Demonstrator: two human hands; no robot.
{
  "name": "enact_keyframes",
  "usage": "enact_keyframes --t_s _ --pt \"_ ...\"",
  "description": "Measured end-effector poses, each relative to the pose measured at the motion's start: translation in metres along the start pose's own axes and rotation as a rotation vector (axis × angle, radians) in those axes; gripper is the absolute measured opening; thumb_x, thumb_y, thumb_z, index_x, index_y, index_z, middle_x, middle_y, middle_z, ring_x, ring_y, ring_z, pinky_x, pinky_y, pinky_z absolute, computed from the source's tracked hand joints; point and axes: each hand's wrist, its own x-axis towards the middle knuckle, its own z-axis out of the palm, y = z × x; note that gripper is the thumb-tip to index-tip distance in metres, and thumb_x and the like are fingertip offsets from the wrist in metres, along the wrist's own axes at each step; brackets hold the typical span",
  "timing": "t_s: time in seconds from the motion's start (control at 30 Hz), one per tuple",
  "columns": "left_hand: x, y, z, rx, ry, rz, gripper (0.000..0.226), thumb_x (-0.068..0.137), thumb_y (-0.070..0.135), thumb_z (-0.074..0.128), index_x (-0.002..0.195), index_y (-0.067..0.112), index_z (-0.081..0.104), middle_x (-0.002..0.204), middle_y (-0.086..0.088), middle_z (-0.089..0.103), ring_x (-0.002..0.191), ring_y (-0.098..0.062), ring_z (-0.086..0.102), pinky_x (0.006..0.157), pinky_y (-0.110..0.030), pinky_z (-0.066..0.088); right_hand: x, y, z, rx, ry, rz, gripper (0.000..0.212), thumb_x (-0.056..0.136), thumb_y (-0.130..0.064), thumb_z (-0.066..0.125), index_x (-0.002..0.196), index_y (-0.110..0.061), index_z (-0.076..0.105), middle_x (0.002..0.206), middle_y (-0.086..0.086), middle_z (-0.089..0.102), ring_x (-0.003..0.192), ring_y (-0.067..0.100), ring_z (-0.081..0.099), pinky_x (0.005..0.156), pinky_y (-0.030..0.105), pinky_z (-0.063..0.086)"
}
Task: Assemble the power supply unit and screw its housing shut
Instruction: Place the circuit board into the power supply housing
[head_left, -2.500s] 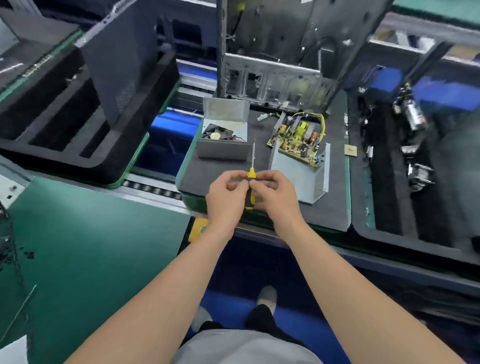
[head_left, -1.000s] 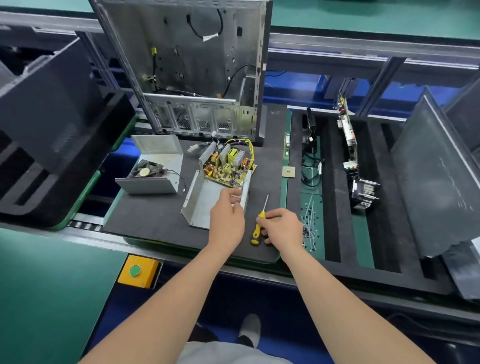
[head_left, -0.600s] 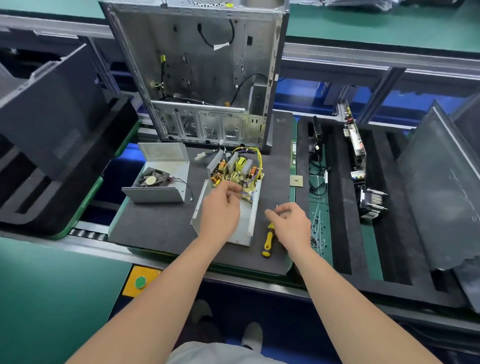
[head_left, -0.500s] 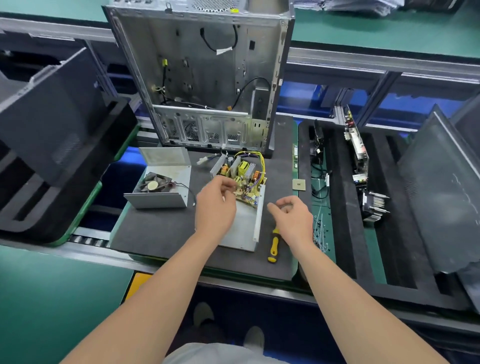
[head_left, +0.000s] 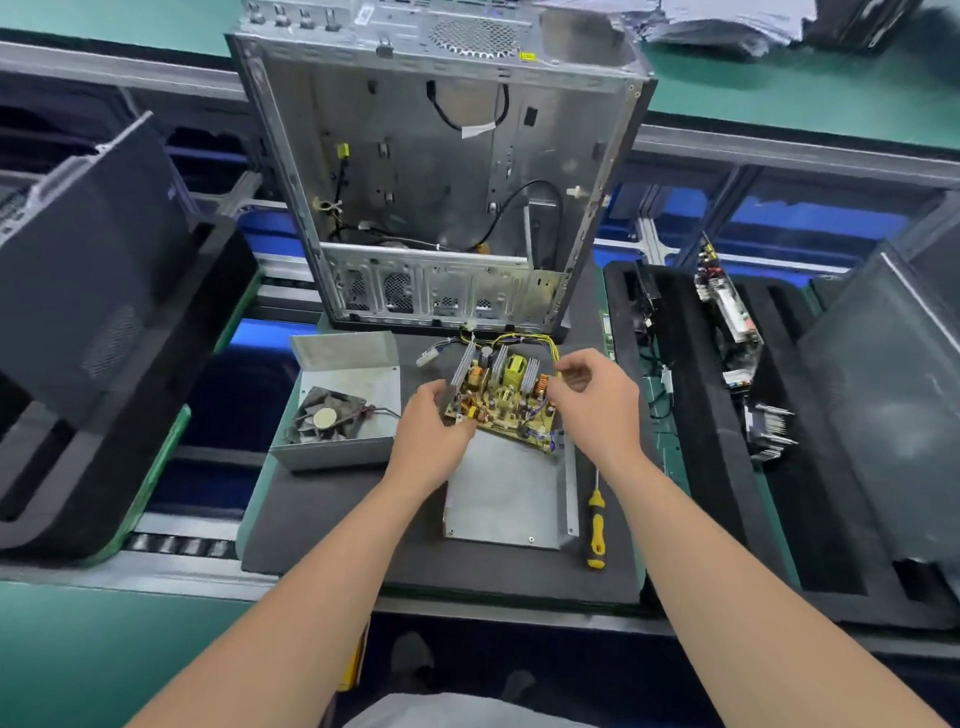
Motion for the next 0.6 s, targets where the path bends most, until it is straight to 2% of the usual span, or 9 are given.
enact_keyframes --t_s 0.13,0.23,0.37,0.5,0.53,0.6 --pt "0.003 -0.007 -0.002 -0.088 -0.088 -0.044 0.072 0.093 0.017 0.064 0.159 0.020 0.035 0.156 0.002 0.048 0.141 -0.014 0.046 0.110 -0.032 0.038 0.016 -0.011 -0.001 -0.106 -0.054 -0.036 0.022 0.090 -0.015 0.069 0.111 -0.018 0.074 0.107 -0.003 0.073 0.098 0.014 0.065 0.089 0.031 0.049" --pt "0.003 -0.007 -0.003 -0.165 -0.129 -0.084 0.081 0.084 0.025 0.064 0.159 0.022 0.034 0.156 0.003 0.046 0.140 -0.014 0.045 0.109 -0.033 0.036 0.033 -0.020 0.003 -0.189 -0.142 -0.084 0.029 0.093 -0.018 0.067 0.121 -0.021 0.073 0.116 -0.006 0.072 0.104 0.013 0.063 0.085 0.026 0.045" --pt "0.003 -0.005 -0.002 -0.224 -0.152 -0.116 0.094 0.069 0.031 0.062 0.159 0.026 0.034 0.149 0.010 0.048 0.132 -0.007 0.047 0.108 -0.033 0.038 0.057 -0.030 0.019 -0.343 -0.311 -0.179 0.043 0.093 -0.018 0.067 0.136 -0.022 0.066 0.135 0.003 0.066 0.121 0.023 0.061 0.098 0.033 0.046" --pt "0.001 -0.006 0.001 -0.251 -0.127 -0.131 0.079 0.068 0.029 0.062 0.144 0.041 0.046 0.118 0.036 0.053 0.105 0.019 0.051 0.091 -0.025 0.039 0.075 -0.030 0.035 -0.503 -0.461 -0.202 0.063 0.089 -0.030 0.076 0.148 -0.024 0.055 0.143 0.010 0.056 0.130 0.031 0.054 0.103 0.043 0.049" --pt "0.001 -0.005 0.002 -0.261 -0.117 -0.138 0.075 0.068 0.028 0.061 0.141 0.043 0.047 0.116 0.038 0.053 0.102 0.021 0.050 0.089 -0.025 0.039 0.078 -0.029 0.038 -0.548 -0.480 -0.213 0.068 0.088 -0.035 0.079 0.149 -0.024 0.052 0.143 0.010 0.054 0.132 0.032 0.051 0.105 0.045 0.049" --pt "-0.001 -0.002 0.004 -0.288 -0.097 -0.146 0.073 0.067 0.026 0.059 0.137 0.043 0.049 0.119 0.034 0.054 0.108 0.016 0.052 0.090 -0.024 0.040 0.081 -0.025 0.041 -0.653 -0.486 -0.263 0.074 0.085 -0.043 0.080 0.150 -0.022 0.051 0.141 0.009 0.052 0.133 0.032 0.045 0.108 0.045 0.047"
